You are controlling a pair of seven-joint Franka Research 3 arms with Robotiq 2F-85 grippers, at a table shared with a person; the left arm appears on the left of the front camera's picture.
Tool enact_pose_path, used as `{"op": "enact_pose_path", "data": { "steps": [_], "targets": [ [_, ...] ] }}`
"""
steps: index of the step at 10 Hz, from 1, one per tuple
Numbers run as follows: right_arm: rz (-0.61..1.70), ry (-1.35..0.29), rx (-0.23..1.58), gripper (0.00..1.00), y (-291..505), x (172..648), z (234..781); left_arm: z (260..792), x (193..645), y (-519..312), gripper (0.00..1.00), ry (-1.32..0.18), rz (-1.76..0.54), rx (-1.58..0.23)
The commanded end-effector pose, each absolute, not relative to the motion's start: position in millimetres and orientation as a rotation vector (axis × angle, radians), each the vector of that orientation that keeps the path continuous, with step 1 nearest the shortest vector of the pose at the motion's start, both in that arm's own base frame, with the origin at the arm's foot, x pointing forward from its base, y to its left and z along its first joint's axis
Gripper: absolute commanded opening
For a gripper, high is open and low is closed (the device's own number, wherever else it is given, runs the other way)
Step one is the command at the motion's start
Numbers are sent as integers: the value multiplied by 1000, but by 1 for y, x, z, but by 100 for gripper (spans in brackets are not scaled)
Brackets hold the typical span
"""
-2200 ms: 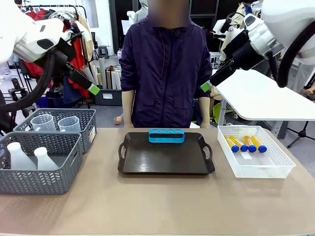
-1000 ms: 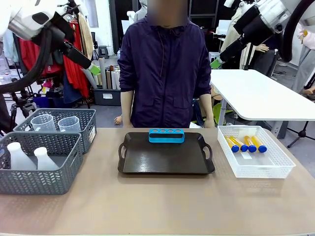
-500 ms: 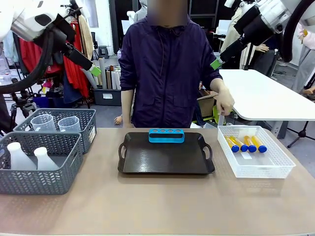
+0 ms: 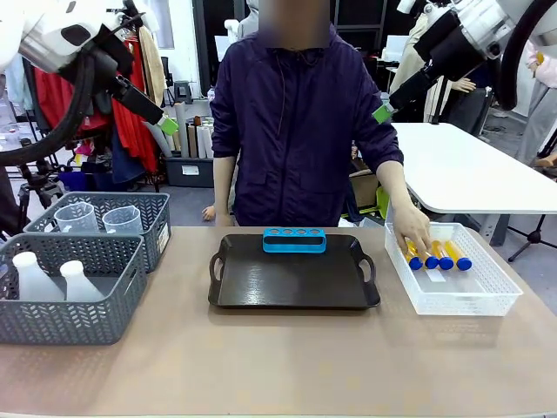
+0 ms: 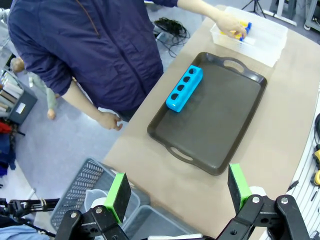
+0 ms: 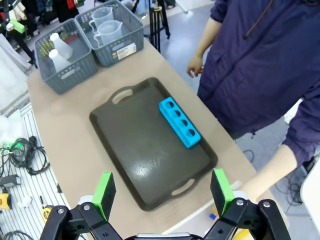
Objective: Prepare the laboratory tools.
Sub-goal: Pick up one Large Measuring Cup and place it on the Handle tray.
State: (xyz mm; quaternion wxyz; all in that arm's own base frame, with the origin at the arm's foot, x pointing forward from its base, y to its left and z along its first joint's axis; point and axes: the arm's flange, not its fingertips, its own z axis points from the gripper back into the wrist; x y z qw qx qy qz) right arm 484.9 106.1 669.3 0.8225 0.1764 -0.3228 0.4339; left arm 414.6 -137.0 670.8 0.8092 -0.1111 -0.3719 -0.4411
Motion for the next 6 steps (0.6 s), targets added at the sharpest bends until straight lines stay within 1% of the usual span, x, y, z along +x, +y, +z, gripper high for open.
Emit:
{"op": "enact_pose_path", "data": {
  "steps": [1, 6],
  "targets": [
    [923, -688, 377, 100, 105, 485, 670, 673, 414, -135, 100, -805, -945, -249],
    [923, -688, 377, 100, 105, 485, 670, 673, 414, -135, 100, -805, -945, -249]
  ]
}}
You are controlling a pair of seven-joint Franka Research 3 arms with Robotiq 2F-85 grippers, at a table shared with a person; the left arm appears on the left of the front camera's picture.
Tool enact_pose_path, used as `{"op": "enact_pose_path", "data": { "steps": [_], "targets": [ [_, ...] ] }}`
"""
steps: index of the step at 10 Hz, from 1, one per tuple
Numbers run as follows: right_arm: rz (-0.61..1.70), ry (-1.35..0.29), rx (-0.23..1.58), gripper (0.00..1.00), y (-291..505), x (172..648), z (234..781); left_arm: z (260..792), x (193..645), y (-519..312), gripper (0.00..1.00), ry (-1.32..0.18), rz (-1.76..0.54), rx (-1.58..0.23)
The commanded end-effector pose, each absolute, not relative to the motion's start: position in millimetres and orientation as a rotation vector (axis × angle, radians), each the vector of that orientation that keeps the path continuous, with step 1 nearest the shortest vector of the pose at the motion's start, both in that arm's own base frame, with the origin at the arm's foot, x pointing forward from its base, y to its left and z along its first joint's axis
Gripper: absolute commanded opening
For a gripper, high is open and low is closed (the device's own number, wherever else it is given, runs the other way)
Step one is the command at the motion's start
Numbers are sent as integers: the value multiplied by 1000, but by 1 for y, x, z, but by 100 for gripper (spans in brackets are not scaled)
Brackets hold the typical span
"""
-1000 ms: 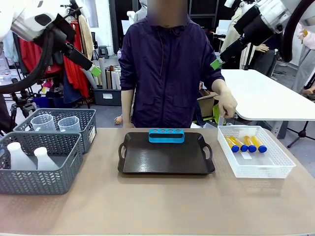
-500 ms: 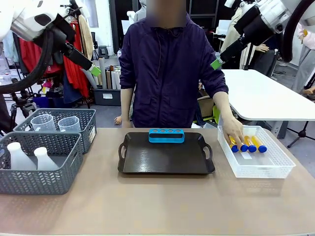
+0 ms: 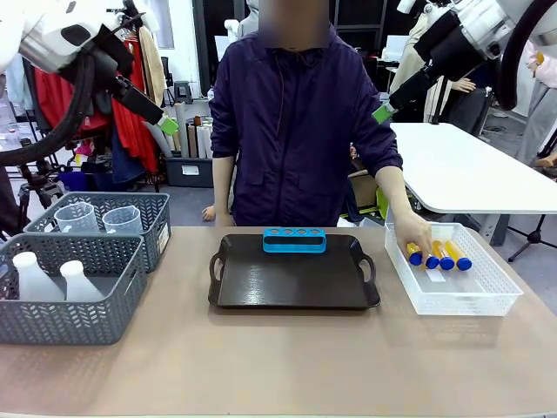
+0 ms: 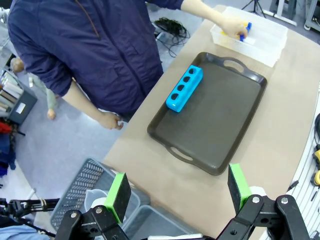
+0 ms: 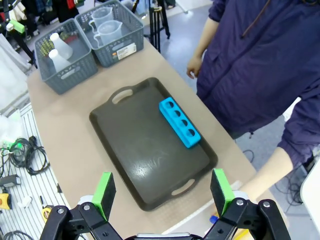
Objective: Prepare the laboratory tools.
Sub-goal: Pick up one Large Measuring Cup and place it on the Handle tray.
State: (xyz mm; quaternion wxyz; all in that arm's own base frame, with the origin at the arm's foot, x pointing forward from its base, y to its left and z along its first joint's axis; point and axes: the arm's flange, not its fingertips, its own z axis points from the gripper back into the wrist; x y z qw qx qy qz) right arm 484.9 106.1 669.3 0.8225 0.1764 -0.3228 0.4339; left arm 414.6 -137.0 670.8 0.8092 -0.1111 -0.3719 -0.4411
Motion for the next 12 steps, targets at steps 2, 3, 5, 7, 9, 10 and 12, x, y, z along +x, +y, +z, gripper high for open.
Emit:
{"op": "enact_pose_path", "data": {
  "steps": [2, 3, 5, 7, 9, 10, 12],
  "targets": [
    [923, -688, 377, 100, 105, 485, 670, 673, 414, -135, 100, -805, -945, -249],
    [923, -688, 377, 100, 105, 485, 670, 673, 414, -135, 100, -805, -945, -249],
    [923, -688, 377, 100, 105, 485, 670, 673, 414, -135, 100, -805, -945, -249],
    [923, -688, 377, 100, 105, 485, 670, 673, 414, -135, 100, -805, -945, -249],
    [923, -688, 377, 100, 105, 485, 670, 673, 414, -135, 100, -805, -945, -249],
    [923, -688, 377, 100, 105, 485, 670, 673, 414, -135, 100, -805, -945, -249],
    [923, -688, 377, 100, 105, 485, 670, 673, 414, -135, 100, -805, -945, -249]
  ]
}}
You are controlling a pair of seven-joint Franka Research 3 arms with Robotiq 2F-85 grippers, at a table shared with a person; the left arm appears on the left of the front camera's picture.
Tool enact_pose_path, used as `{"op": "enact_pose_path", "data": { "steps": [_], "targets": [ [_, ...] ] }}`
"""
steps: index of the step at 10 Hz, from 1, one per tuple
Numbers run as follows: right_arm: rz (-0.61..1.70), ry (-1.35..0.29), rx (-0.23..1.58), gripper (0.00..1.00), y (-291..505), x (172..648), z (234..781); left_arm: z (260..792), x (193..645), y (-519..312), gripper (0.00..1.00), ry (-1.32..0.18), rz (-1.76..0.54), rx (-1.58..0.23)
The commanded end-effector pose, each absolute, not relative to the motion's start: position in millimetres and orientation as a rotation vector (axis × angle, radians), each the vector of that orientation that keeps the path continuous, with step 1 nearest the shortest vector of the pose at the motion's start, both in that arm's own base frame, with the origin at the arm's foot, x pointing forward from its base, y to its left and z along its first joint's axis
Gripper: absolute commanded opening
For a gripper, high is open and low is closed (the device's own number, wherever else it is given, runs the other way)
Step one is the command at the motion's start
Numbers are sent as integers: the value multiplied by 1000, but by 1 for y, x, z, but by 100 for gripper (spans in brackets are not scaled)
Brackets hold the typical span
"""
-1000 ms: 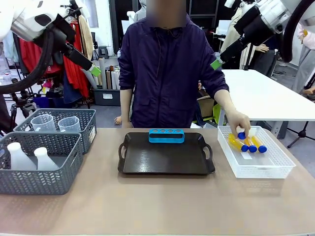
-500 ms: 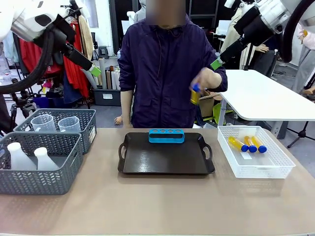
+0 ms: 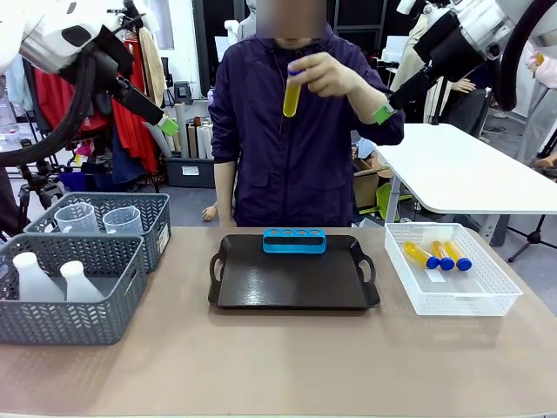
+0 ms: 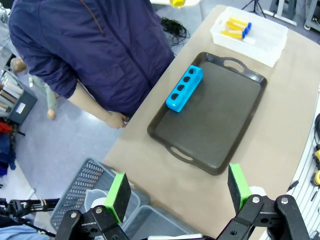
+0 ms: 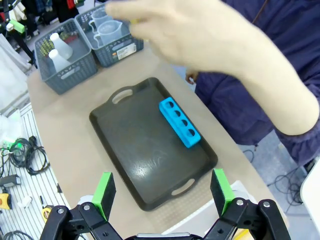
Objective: Prepare the laboratory tools.
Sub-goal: Pick up one Large Measuring Cup and place it on the Handle tray.
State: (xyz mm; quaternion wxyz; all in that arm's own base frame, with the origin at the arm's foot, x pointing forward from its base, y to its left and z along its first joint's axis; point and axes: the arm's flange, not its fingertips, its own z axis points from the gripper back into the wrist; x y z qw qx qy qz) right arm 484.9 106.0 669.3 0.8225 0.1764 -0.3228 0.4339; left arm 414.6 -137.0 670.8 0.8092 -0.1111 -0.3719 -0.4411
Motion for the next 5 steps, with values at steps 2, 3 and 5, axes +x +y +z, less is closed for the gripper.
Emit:
{"op": "enact_pose_path", "data": {
  "steps": [2, 3, 5],
  "targets": [
    [923, -688, 377, 100, 105, 485, 670, 673, 414, -135, 100, -805, -945, -249],
    [923, -688, 377, 100, 105, 485, 670, 673, 414, -135, 100, -805, -945, -249],
    [923, -688, 377, 100, 105, 485, 670, 673, 414, -135, 100, -805, -945, -249]
  ]
}}
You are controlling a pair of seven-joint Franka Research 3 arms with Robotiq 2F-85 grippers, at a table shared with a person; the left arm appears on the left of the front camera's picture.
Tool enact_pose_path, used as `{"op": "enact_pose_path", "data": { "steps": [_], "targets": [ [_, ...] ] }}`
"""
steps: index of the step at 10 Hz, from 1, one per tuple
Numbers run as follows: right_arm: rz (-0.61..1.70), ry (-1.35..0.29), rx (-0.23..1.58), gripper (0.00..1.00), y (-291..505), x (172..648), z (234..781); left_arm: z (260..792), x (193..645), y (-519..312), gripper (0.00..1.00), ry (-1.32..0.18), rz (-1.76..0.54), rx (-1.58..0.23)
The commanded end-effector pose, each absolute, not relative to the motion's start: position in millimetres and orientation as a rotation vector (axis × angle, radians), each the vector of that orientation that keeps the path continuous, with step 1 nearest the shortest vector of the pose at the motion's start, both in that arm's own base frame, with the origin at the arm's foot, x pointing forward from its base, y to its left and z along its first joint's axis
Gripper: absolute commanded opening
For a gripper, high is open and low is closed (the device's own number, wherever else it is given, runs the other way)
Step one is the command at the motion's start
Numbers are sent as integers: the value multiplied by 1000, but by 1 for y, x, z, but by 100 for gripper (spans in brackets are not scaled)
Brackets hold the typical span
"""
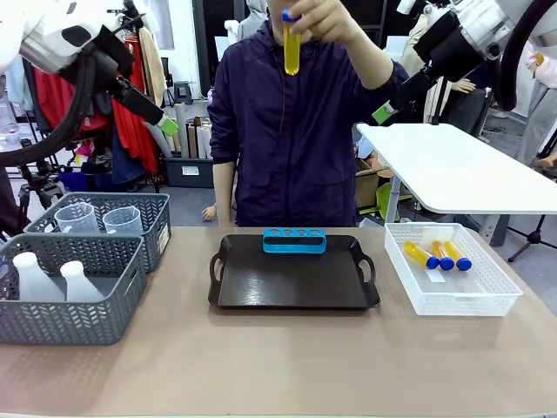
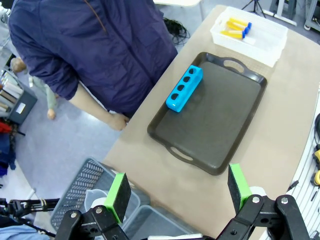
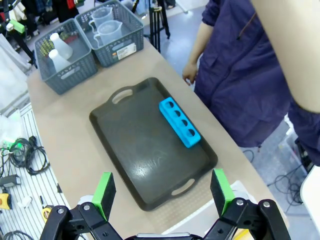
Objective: Prepare the laboratory tools.
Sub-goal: Pick up one Large Measuring Cup and place it on the Handle tray.
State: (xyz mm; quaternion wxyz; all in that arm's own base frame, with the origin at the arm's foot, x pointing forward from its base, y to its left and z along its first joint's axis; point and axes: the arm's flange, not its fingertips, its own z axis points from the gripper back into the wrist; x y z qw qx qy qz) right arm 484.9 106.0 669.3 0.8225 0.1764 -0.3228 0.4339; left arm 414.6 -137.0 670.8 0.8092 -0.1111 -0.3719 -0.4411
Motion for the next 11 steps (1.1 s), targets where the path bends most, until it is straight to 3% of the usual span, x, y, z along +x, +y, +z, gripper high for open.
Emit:
{"op": "enact_pose_path", "data": {
  "steps": [1, 2, 3, 7, 11],
  "targets": [
    [923, -688, 377, 100, 105, 485, 670, 673, 414, -135, 100, -805, -945, -249],
    [923, -688, 377, 100, 105, 485, 670, 671, 415, -137, 100, -795, -943, -238],
    [923, -688, 377, 100, 105, 485, 670, 667, 420, -128, 100, -618, -881, -147],
    [923, -688, 377, 100, 105, 485, 670, 639, 424, -81, 100, -376, -692, 90],
    [923, -688, 377, 100, 105, 485, 670, 587, 417, -17, 100, -237, -525, 132]
  ]
}}
